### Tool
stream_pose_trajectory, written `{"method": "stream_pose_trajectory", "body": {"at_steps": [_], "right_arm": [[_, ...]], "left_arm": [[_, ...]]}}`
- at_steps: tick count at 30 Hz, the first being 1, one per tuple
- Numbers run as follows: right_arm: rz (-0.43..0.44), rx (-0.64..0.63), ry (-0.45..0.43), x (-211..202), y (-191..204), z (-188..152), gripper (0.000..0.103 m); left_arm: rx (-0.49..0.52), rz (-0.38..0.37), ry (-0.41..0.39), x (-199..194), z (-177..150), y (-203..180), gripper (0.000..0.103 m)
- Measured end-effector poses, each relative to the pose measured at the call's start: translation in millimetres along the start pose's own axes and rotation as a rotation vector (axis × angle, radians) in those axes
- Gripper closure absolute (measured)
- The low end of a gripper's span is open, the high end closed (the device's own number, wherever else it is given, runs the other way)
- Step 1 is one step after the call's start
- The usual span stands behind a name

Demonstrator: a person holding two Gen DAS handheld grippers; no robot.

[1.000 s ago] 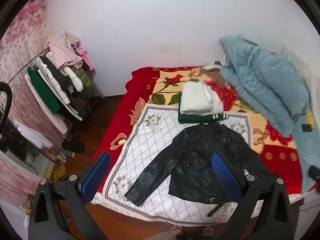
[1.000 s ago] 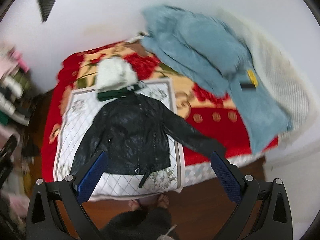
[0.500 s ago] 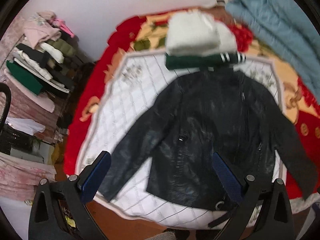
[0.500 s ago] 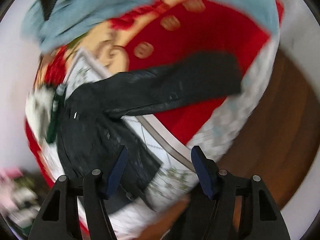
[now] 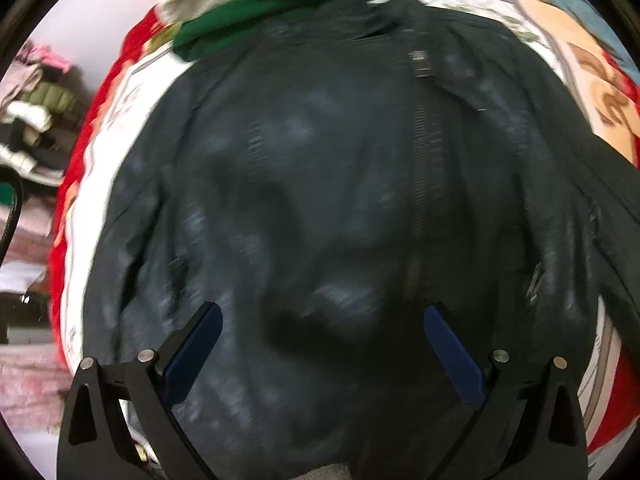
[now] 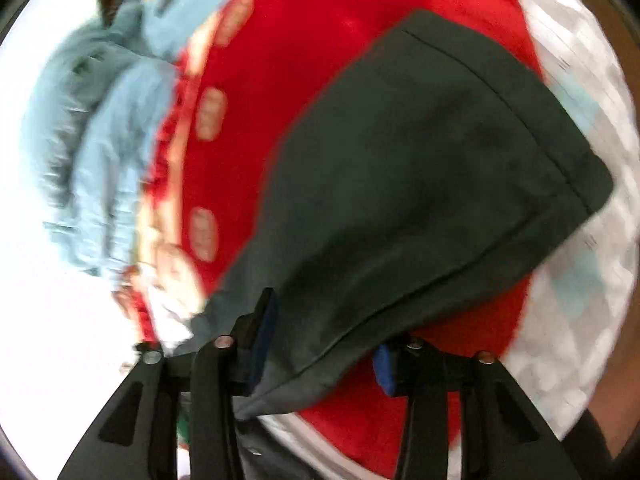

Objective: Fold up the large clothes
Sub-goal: 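Grasp the jacket sleeve cuffs with the left and right grippers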

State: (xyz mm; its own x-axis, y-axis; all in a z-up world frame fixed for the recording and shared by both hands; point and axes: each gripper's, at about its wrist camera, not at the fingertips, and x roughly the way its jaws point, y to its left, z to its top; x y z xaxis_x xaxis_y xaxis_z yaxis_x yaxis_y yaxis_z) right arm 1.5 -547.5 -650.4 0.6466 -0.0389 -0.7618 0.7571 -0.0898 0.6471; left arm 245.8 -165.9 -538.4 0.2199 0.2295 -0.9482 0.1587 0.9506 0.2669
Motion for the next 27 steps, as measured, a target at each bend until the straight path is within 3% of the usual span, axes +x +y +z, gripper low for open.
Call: {"method": "stream_pose_trajectory", "body": {"at_steps": [1,4,7,8,9,10,14,18,24,27], "right_arm": [[-0.001,-0.027,-0.002,-0.5,3.6,-0.7,0.043],[-0.041,-0.081,-0.005,14.2,-0.7,-3.3,0.043],[0.044,0.025,-0.065,17.4,-12.8,7.7,0.045],[0.068,0.048,-0.099,19.6,-9.2,7.9,0.053],[0.076,0.062,-0.130,23.0,-4.3,7.8,0.082],[0.093,0.083,-0.159,26.3,-2.8,7.8,0.095],[0.120,0.024,-0.198,17.7,27.6,3.8,0.097],[0.157,-0.142,-0.177,-2.4,99.3,-13.7,0.097],[0.197,-0.382,-0.070,-7.0,205.8,-75.7,0.097],[0.206,-0.542,-0.016,2.5,258.7,-125.5,0.098]], "left_arm": [[0.012,-0.003,-0.012,1.4,2.4,-6.5,0.000],[0.036,-0.014,-0.032,4.5,3.6,-18.4,0.000],[0.038,-0.012,-0.026,11.0,6.1,-23.1,0.000],[0.032,-0.016,-0.030,13.8,7.9,-23.4,0.000],[0.028,-0.017,-0.034,15.2,10.6,-25.3,0.000],[0.025,-0.017,-0.041,15.2,12.2,-24.4,0.000],[0.016,-0.021,-0.044,18.6,25.5,-18.8,0.000],[-0.011,-0.077,-0.032,12.6,33.9,-2.2,0.000],[-0.131,-0.097,-0.035,-5.9,40.9,42.1,0.000],[-0.217,-0.057,-0.034,-1.4,43.5,78.8,0.000]]}}
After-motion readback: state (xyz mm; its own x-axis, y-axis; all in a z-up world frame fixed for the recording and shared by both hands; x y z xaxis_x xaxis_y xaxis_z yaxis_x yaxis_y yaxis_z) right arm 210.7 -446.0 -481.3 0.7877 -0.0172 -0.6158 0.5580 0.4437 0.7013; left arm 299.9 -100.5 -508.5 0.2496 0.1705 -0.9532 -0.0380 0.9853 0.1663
